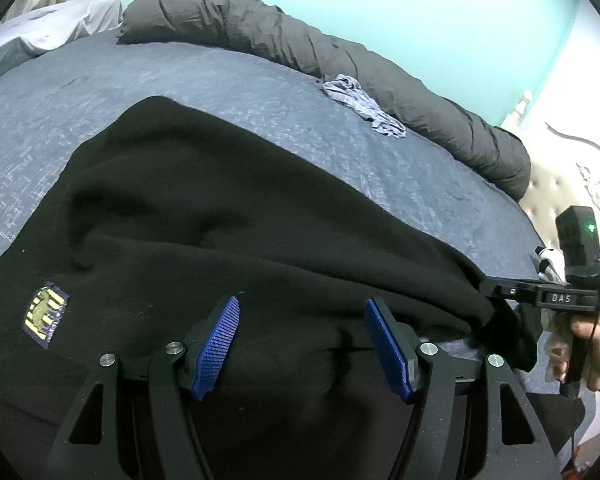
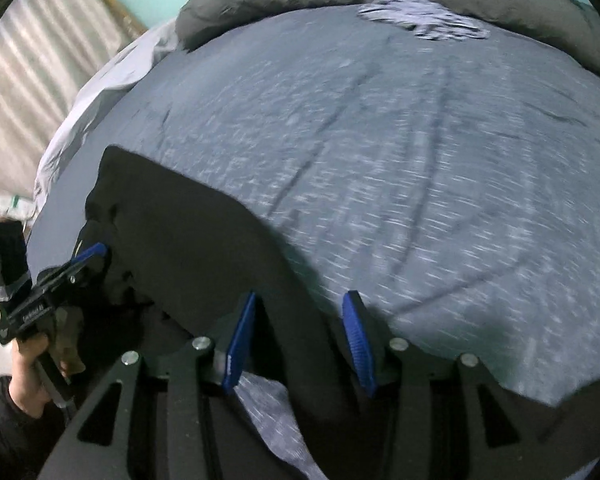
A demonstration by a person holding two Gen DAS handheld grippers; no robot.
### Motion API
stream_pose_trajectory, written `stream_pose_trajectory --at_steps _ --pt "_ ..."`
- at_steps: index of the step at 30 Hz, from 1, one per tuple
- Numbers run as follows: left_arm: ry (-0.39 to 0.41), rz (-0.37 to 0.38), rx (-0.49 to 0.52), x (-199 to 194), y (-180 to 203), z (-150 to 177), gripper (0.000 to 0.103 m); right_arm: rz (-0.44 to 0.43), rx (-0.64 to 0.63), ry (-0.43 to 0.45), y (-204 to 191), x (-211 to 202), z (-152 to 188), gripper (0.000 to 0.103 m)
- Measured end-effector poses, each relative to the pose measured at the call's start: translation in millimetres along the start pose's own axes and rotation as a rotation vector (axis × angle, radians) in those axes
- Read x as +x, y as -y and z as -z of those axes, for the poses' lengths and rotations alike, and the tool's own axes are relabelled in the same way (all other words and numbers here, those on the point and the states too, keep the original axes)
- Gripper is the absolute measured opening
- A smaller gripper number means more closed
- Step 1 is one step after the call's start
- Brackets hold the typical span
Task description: Fold clothes
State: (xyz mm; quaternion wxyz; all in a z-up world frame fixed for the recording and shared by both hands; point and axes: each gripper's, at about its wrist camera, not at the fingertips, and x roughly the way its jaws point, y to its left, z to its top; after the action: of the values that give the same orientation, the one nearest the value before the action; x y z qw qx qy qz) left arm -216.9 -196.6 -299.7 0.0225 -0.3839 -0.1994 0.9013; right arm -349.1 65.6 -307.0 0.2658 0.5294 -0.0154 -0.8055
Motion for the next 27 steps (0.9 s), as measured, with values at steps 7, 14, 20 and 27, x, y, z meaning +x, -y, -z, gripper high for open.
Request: stream_pose_trajectory --at_steps 7,14,20,27 --pt "0.008 0.002 -0.028 -5.5 -13.5 -2.1 0.069 0.039 -0.054 0.012 -6.6 2.7 -19.8 0.004" --pt "0.012 0.005 -0.047 -8.5 -21.2 -2.4 0.069 0.112 -0.095 0.070 -4.8 -13.7 -72.4 0.003" --pt "0.016 0.007 -0.060 -9.8 -26.7 -4.0 0.069 0.178 -0.130 0.086 -9.5 -3.3 -113.2 0.003" --pt "0.021 0.015 -0.091 -15.1 -39.1 -7.2 0.069 0.268 -0.048 0.048 7.8 35.0 -111.3 0.003"
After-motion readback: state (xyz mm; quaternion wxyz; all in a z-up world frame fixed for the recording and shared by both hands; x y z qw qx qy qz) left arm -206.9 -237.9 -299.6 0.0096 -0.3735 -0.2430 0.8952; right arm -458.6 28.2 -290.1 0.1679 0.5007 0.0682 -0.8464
